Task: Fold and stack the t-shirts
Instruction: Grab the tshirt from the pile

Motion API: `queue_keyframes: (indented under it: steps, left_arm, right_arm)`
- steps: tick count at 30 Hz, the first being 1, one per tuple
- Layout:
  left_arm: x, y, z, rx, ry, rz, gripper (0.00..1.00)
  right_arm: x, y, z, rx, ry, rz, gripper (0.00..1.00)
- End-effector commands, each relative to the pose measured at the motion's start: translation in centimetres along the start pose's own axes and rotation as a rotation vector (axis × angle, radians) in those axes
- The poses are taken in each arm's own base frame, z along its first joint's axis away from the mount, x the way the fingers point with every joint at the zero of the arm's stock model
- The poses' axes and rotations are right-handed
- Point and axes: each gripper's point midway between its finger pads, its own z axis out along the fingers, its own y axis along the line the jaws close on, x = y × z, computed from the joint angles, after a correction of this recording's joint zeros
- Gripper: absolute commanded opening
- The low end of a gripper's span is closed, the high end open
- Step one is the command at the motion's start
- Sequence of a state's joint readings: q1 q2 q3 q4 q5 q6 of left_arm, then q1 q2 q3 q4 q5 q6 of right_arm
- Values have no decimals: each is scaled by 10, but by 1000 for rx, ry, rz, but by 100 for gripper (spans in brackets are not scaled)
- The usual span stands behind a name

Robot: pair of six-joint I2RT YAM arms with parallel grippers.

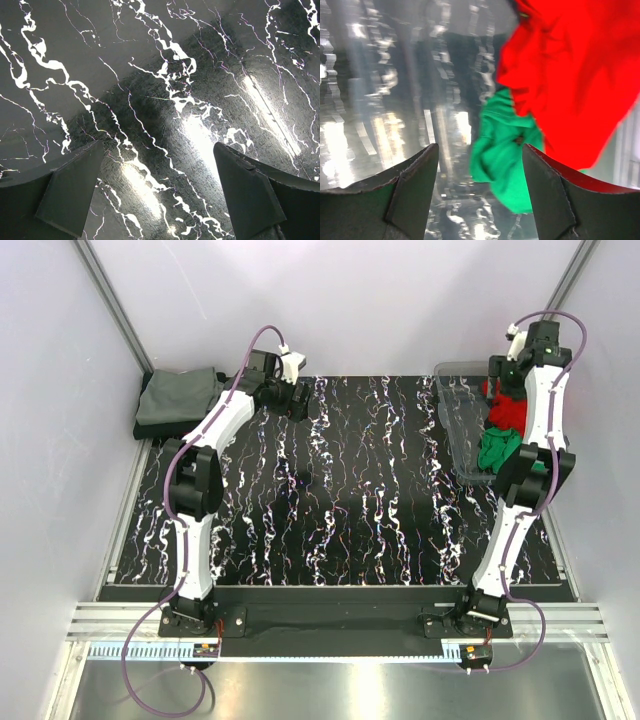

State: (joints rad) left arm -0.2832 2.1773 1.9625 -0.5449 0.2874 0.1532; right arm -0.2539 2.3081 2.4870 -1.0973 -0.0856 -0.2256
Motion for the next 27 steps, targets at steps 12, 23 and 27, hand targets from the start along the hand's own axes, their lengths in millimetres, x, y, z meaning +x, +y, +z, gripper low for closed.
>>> queue_keyframes:
  steps: [12, 23, 27]
  left_arm:
    - [-13, 3, -13, 1, -48, 1, 99]
    - [-4, 6, -8, -18, -25, 4, 99]
    - [-4, 5, -6, -14, -25, 5, 99]
  right_arm:
    - [18, -65, 64, 162, 57, -54, 66]
    - [12, -61, 84, 129, 21, -52, 49]
    - [16, -63, 97, 135, 30, -56, 43]
